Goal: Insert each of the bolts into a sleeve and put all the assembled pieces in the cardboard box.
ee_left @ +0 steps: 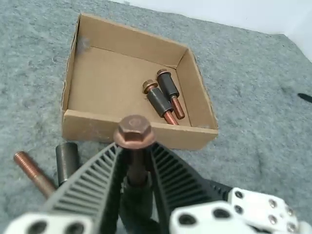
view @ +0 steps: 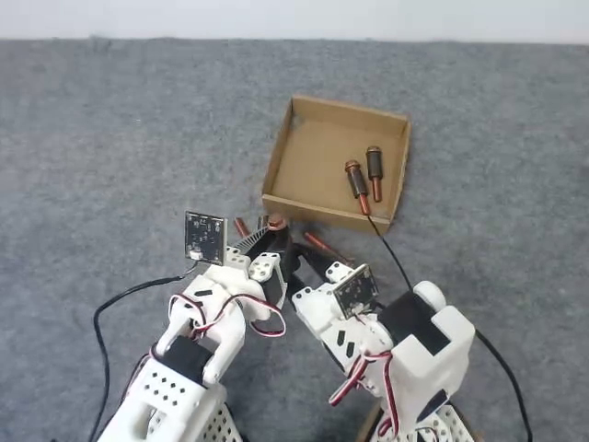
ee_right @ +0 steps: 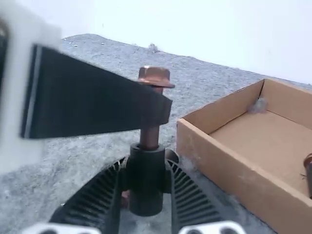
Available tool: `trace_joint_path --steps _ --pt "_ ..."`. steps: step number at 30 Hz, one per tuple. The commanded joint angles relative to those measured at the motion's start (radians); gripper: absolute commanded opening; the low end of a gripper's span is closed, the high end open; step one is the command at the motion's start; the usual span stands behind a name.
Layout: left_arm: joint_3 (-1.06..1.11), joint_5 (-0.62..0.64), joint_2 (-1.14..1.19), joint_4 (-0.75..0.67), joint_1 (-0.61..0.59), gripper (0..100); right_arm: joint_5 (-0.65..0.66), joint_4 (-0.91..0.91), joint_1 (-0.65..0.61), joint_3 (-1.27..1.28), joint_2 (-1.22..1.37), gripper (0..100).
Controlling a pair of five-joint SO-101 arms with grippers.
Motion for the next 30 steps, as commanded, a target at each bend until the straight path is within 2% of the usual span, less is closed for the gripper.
trace_joint_path --steps 1,5,12,27,30 --pt "-0.010 -0.021 -0.017 0.005 0.014 1 0.000 -0.005 0.039 0.017 -0.008 0.6" --pt "-0.005 -0.021 -0.017 0.005 0.008 2 0.000 -0.005 0.038 0.017 -0.008 0.6" --pt "-0.005 -0.014 -0.017 0.054 0.014 13 0.000 -0.005 0.039 0.015 -0.008 0.6" --pt "-0.019 -0.020 -0.017 0.058 0.005 14 0.000 0.002 0.053 -0.002 -0.002 0.6" --pt "-0.058 -0.020 -0.017 0.135 -0.006 14 0.000 0.002 0.053 -0.005 -0.002 0.6"
